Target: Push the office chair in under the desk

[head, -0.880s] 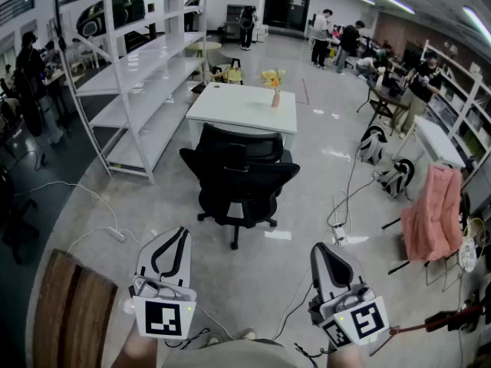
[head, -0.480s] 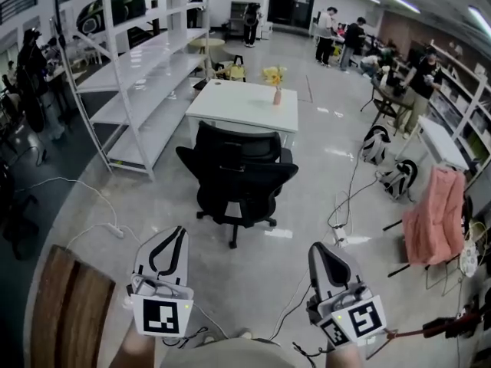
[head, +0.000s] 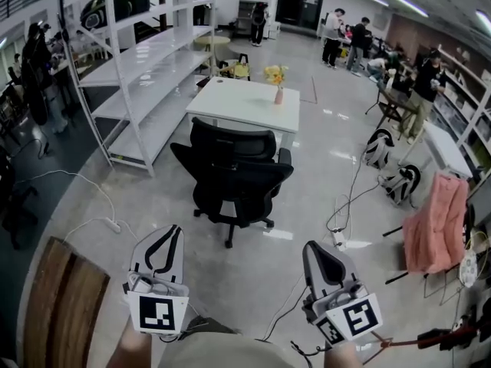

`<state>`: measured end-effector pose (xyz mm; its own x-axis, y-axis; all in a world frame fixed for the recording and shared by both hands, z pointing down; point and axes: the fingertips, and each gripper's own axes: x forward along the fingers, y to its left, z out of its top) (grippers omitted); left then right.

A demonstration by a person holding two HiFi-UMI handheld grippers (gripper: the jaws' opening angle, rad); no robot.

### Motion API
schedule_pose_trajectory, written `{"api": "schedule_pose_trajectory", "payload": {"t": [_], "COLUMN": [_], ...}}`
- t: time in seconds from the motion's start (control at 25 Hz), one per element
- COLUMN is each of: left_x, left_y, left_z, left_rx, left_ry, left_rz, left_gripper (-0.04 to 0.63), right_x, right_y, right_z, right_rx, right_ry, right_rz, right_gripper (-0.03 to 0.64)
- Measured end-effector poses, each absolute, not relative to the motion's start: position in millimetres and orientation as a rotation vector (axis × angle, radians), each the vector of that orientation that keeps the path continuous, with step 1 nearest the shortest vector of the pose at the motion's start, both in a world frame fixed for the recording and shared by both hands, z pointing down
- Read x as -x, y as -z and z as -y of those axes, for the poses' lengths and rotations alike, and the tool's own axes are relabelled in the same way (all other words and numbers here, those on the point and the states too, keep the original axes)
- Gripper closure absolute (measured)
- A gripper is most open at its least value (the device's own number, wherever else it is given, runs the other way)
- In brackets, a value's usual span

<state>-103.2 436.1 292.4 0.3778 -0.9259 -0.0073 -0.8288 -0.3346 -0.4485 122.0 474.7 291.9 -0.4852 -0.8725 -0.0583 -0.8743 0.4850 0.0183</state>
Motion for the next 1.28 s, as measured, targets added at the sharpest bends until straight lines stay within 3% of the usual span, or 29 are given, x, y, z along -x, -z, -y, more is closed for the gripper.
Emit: {"api": "schedule_pose_trajectory", "payload": {"t": [0.8,1.28], "left_x": [106,113], "left_y": [-325,-379], "left_z": [-346,-213], "left_rx": [2.324,2.352], "left_ry": [0.414,0.744], "left_rz": [-1.501,-1.259], "left_gripper": [0.567,0.451], "right_x": [-135,-125], "right_y": [-336,-382], "right_z": [-393,-259], "right_rx": [1.622,1.684], "right_ry": [-0.016,0.098], "right_rz": [-2.776,-3.008], "right_gripper": [0.591,0.514]}}
